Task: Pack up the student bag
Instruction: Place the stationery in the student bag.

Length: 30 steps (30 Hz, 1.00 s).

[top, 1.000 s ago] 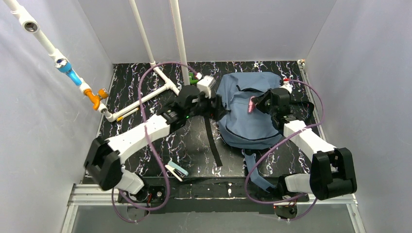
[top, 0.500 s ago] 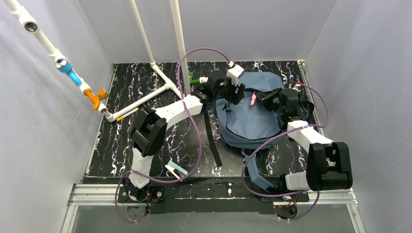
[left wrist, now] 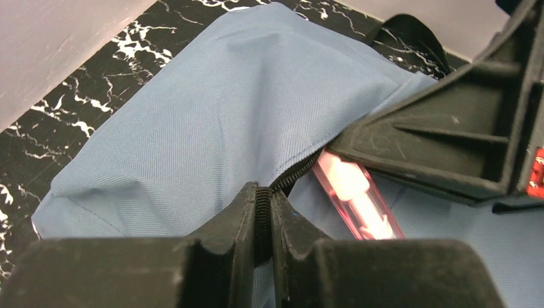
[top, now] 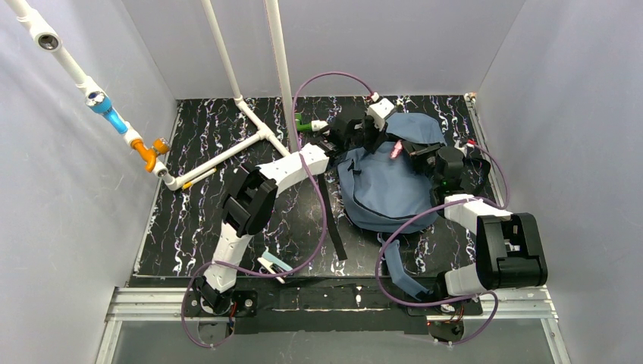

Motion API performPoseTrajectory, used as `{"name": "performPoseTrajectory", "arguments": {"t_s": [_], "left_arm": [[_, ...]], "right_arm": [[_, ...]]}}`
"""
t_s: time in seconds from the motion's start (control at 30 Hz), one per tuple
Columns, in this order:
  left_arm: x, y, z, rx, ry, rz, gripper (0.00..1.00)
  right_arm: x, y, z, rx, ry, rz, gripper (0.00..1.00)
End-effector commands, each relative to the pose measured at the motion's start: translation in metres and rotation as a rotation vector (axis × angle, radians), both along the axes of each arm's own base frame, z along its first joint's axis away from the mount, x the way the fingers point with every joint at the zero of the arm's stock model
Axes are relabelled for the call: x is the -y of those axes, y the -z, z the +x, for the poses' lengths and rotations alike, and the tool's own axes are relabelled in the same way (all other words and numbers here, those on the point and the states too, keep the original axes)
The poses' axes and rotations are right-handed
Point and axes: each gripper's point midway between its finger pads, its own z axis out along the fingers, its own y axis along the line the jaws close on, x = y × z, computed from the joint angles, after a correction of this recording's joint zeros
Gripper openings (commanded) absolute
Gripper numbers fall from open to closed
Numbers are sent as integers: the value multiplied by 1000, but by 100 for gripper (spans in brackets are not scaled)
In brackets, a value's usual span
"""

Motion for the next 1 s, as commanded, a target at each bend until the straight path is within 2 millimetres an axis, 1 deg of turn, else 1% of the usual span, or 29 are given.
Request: {"name": "performPoseTrajectory", "arguments": {"t_s": [0.0,0.07,0.13,0.2,0.27,0.33,0.4,0.47,0.5,0.57,0.63,0.67,0.7,0.73,0.8,0.87,0.97], "left_arm": [[6,-47,-13,101,104,-67,2],[7,-55,-30,109,185,-76,0],[0,-59,-30,110,169,-77,0],[-12,-61,-24,104,165,-82,0],[-20,-63,-23,71,211,-112,0],[-26,-68,-21,36,253,-154,0],[-26,-68,-22,-8,302,-191,0],[-22,-66,-28,-72,378,-230,0],[-20,-66,-31,-98,409,-244,0],[-25,-64,-26,-137,397,-260,0],[-29,-64,-33,-173,450,-273,0],[-30,-63,-36,-191,468,-277,0],[-30,-61,-40,-204,490,-279,0],[-30,-59,-42,-219,504,-280,0],[-33,-59,-42,-248,499,-290,0],[-35,-61,-40,-257,495,-297,0],[-30,-61,-42,-290,528,-311,0]], "right_arm": [[19,-25,13,103,142,105,1],[23,-26,16,110,182,125,1],[25,-31,20,128,207,134,1],[20,-31,27,127,200,133,1],[12,-33,34,143,164,134,1],[10,-31,36,176,167,130,1],[9,-26,39,194,179,101,1],[9,-22,39,216,212,70,1],[9,-23,42,235,226,56,1],[10,-20,49,243,236,13,1],[14,-13,52,247,268,9,1],[14,-17,52,282,270,14,1],[15,-26,52,335,276,33,1],[15,-28,52,352,277,53,1],[13,-35,54,396,262,58,1],[17,-37,55,397,287,59,1],[26,-33,59,371,334,26,1]]}}
